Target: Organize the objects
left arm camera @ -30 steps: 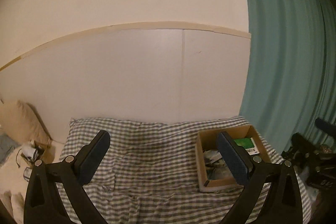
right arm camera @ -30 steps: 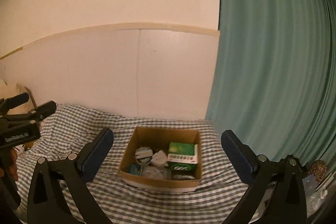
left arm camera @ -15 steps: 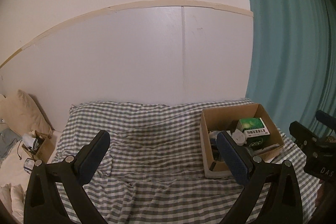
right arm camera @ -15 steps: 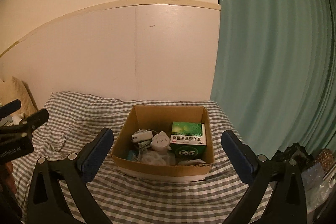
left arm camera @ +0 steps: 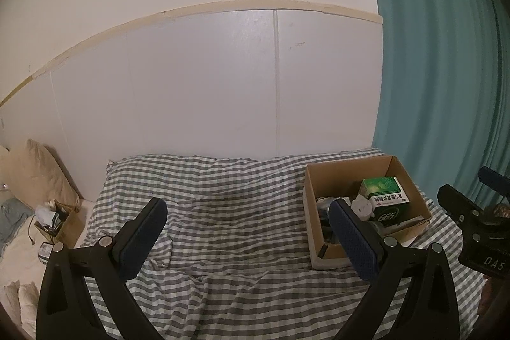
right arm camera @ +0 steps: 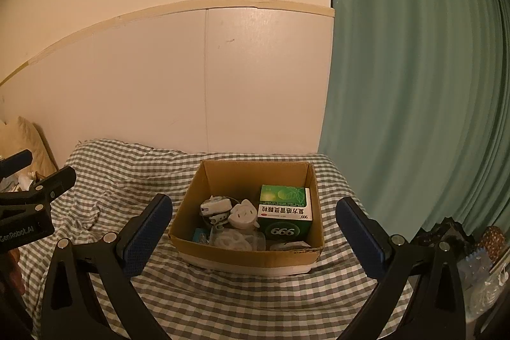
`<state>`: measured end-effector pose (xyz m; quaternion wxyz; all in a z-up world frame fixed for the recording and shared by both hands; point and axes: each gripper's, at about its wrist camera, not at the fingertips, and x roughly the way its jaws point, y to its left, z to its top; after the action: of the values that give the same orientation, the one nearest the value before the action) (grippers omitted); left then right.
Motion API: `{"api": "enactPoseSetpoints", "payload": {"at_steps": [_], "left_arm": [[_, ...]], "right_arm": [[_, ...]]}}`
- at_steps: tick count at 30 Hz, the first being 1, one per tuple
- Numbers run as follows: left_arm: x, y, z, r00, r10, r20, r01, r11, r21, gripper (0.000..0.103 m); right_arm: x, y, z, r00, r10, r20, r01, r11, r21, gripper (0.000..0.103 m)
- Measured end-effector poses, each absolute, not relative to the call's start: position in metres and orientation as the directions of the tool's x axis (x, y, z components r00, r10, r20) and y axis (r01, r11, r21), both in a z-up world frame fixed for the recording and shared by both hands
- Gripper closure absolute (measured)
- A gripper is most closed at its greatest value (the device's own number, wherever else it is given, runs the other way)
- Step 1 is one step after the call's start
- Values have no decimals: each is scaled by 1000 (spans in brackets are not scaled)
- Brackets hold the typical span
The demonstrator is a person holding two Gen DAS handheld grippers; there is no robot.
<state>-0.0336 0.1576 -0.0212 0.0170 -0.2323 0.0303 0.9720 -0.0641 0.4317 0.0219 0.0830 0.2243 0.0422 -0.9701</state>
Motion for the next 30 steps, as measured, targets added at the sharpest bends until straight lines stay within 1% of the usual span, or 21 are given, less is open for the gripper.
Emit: {"api": "enactPoseSetpoints", "payload": {"at_steps": [14, 30], "left_arm": [[-35, 154, -22, -891, 15, -453, -37, -999, 39, 0], [-34, 154, -24, -890, -8, -455, -17, -998, 52, 0]], "right_arm": [[-66, 434, 19, -884, -138, -447, 177, -983, -45, 0], [-70, 436, 18, -878, -147, -456, 192, -980, -53, 0]]}}
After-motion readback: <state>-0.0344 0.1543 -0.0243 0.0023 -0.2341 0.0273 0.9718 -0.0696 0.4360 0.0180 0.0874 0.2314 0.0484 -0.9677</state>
